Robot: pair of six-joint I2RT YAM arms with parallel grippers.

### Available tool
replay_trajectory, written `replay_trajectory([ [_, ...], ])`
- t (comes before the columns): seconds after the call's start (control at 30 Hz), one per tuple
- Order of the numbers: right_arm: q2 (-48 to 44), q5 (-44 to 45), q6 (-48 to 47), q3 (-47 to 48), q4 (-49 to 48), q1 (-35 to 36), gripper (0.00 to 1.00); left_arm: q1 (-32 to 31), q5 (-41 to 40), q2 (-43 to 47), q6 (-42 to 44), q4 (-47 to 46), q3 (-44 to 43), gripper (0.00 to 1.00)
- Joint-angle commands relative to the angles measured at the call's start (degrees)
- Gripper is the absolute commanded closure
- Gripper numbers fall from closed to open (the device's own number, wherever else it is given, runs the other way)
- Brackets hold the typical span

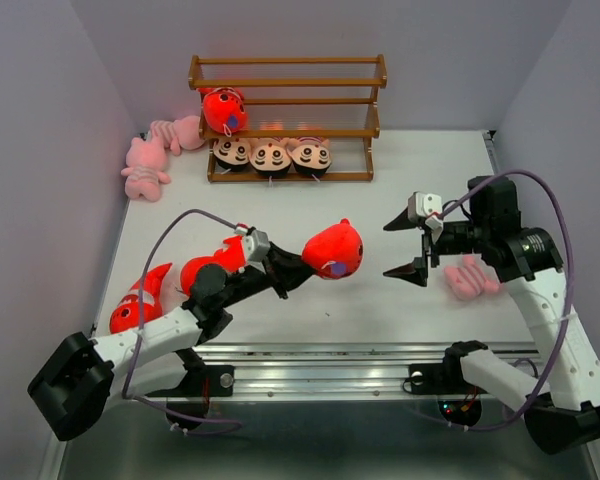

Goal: Place and organize the stuffed toys onto the shelf
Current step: Pass the stuffed toy from the right arm to the left, then pass the stuffed toy from the left arm to the right

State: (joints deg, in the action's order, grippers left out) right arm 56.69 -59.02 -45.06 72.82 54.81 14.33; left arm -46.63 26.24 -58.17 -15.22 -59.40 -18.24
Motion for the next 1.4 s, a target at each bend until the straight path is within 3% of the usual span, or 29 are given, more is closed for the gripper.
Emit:
replay_trajectory([
  [0.0, 0.0, -5.4, -5.4, -5.7, -6.2, 0.4, 0.00, 1.9, 1.7, 4.5, -15.4, -17.7, 1.9, 1.00],
  [0.17, 2.0, -11.9, -10.7, -9.5, -8.0, 0.4, 0.00, 2.2, -3.4, 4.2, -27.9, -31.9, 4.4, 1.00],
  [0.4, 5.1, -18.7, 1.9, -10.2, -21.9, 1.4, 0.00, 1.9, -12.6, -6.2, -43.6, -60.0, 7.2, 1.00],
  [0.67, 7.2, -13.8, 10.4, -11.6, -28.5, 6.9, 0.00, -2.0, -13.1, -12.8, -39.1, -59.9, -0.8, 1.00],
  [0.97, 3.1, 8.3, 17.8, -9.5, -30.0, 6.9, 0.00, -1.9, -15.2, -8.5, -31.9, -57.9, -1.2, 1.00],
  [1.23, 2.9, 8.9, 24.1, -9.4, -31.4, 6.9, 0.00, -1.8, -17.2, 0.1, -23.0, -47.2, -2.8, 1.00],
  [1.37, 3.9, -0.4, 29.3, -14.5, -37.5, 6.9, 0.00, -1.8, -17.3, 0.8, -22.2, -47.8, -4.6, 1.00],
])
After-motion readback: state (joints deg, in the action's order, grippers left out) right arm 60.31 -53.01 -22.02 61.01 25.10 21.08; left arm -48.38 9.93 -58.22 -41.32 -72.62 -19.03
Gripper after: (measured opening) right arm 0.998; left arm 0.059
